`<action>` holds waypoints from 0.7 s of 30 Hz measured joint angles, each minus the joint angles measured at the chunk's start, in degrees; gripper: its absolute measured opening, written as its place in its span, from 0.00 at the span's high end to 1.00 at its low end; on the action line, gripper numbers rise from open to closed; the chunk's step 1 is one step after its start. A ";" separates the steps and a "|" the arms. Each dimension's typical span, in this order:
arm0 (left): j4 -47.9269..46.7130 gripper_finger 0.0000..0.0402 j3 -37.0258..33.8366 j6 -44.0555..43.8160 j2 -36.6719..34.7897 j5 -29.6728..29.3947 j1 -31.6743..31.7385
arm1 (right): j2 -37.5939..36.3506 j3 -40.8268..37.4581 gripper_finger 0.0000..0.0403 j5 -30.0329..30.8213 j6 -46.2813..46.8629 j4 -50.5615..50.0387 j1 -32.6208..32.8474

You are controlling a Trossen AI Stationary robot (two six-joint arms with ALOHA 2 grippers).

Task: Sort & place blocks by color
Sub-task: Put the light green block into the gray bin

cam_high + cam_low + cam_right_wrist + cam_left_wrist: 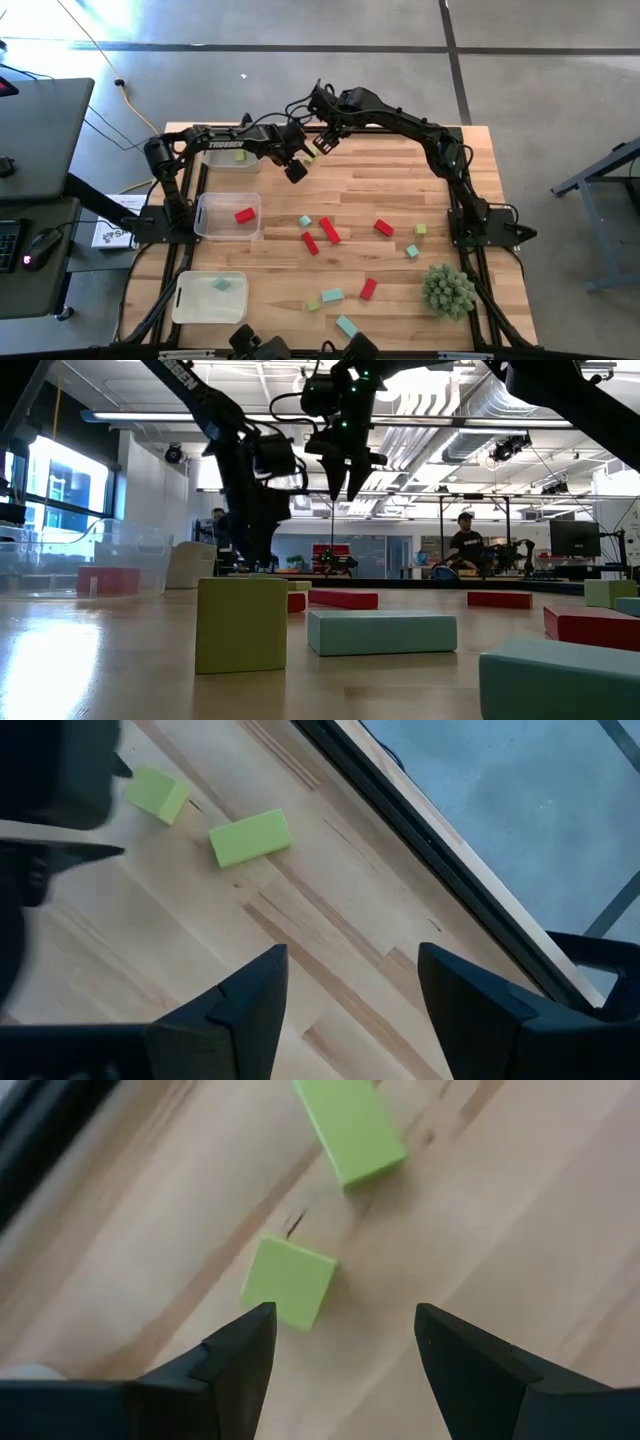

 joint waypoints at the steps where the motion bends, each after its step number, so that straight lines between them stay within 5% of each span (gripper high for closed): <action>1: -0.26 0.43 0.00 -0.92 0.47 -0.02 0.04 | 0.00 0.00 0.47 0.00 0.25 0.00 0.00; 15: 0.03 0.43 0.82 -1.79 1.11 -3.34 -0.22 | 0.00 0.00 0.47 0.00 0.15 0.17 0.02; 21: 1.96 0.43 1.64 5.12 1.11 -4.67 -0.13 | 0.00 0.00 0.47 -0.03 -0.86 0.22 0.02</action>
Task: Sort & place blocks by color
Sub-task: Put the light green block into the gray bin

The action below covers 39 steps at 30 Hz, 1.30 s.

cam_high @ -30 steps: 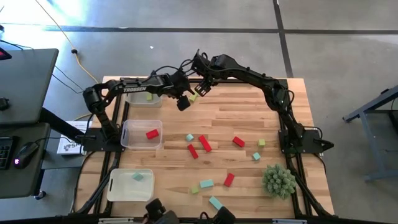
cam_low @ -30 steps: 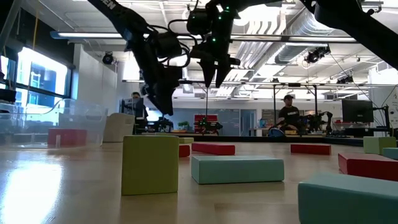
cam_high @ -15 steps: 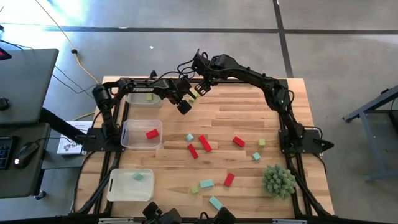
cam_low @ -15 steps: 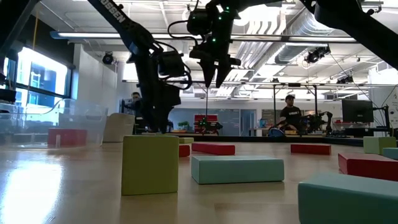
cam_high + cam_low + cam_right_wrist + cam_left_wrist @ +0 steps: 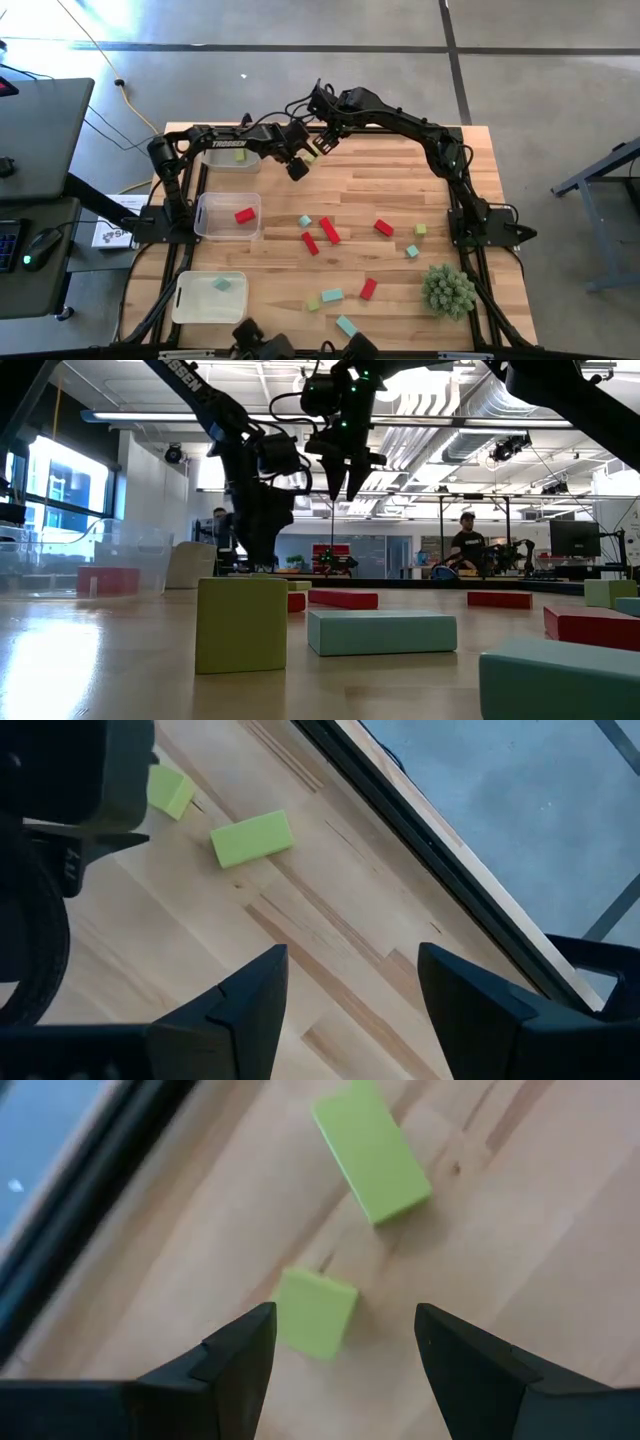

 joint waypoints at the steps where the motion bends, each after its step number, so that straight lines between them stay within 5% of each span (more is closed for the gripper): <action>1: 0.48 0.43 0.02 0.34 0.00 -0.39 0.10 | 0.00 0.00 0.47 -0.11 0.00 0.00 0.00; 28: 2.10 0.44 0.08 1.72 5.90 2.68 2.87 | 0.00 0.00 0.47 -2.31 -0.09 1.27 0.02; 39: 2.86 0.72 0.10 7.11 5.75 2.53 2.87 | 0.00 0.00 0.47 -2.31 -0.04 1.51 0.02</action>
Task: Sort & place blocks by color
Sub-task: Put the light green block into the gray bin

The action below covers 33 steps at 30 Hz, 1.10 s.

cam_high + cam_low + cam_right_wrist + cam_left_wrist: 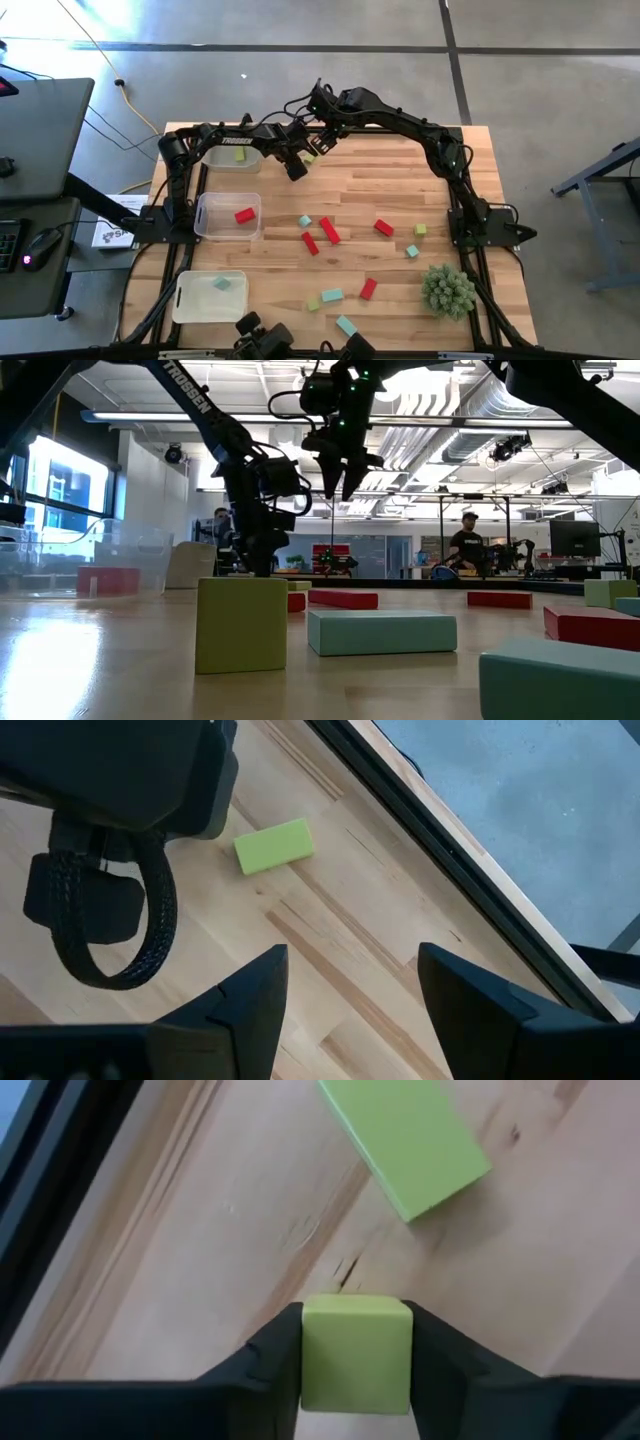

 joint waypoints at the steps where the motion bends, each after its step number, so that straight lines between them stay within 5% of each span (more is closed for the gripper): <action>1: -0.13 0.73 0.01 0.31 -0.01 0.00 0.00 | 0.00 0.00 0.47 0.00 0.14 0.00 0.00; 14: -4.68 0.73 -0.08 0.03 -5.86 7.87 0.23 | 0.00 0.00 0.47 -0.73 2.60 -0.52 0.00; 25: -10.17 0.71 -0.06 -1.46 -19.30 1.88 3.20 | 0.00 0.00 0.47 -2.45 4.13 -0.29 0.00; 33: -14.67 0.71 -0.06 -2.45 -25.02 -0.90 11.62 | 0.00 0.00 0.47 -3.30 5.31 -0.35 0.00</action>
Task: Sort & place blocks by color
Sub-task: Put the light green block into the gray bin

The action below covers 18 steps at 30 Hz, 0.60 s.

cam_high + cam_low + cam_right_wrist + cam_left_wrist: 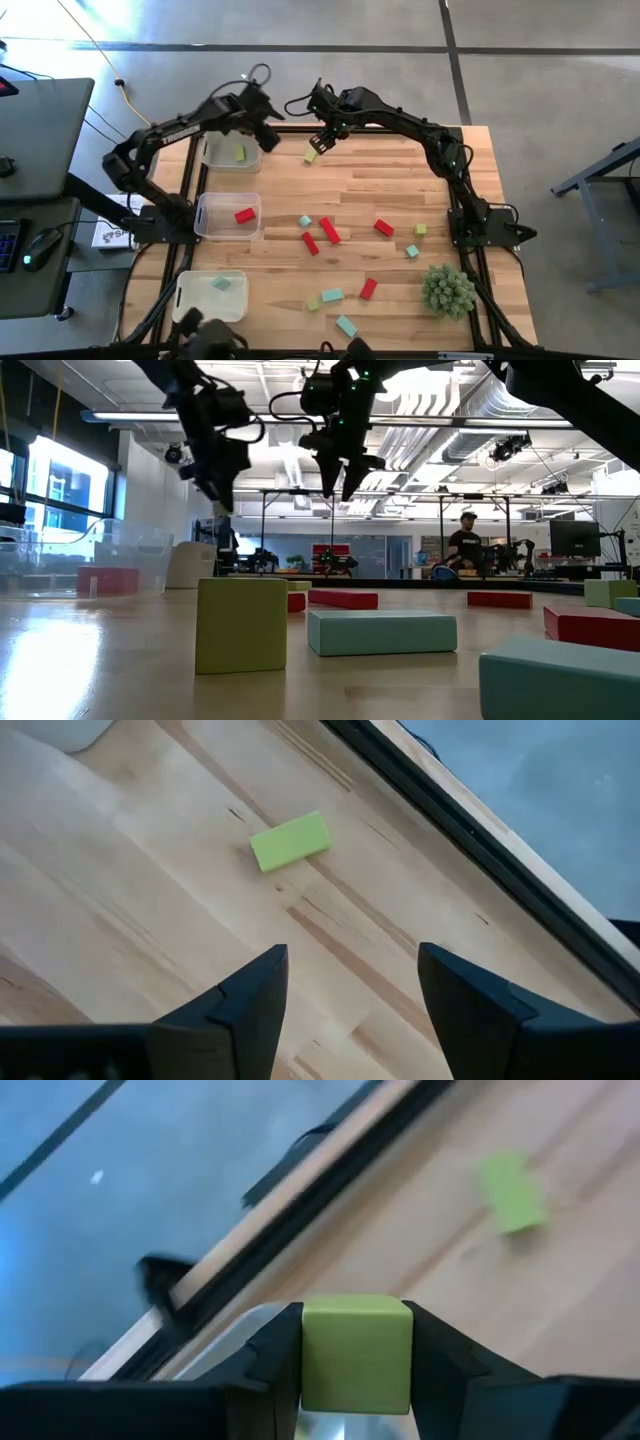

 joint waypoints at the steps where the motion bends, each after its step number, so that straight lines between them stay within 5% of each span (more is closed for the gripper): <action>1: -0.57 0.71 0.00 -0.30 -0.01 0.01 1.39 | 0.00 0.00 0.47 -0.59 0.01 -0.09 0.01; 9: -6.88 0.71 0.00 -0.92 1.41 2.49 8.42 | 0.00 0.00 0.47 -1.90 -0.11 -0.33 1.47; 18: -9.92 0.71 0.00 -1.66 5.21 4.42 9.05 | 0.00 0.00 0.47 -1.91 -0.05 -0.47 2.87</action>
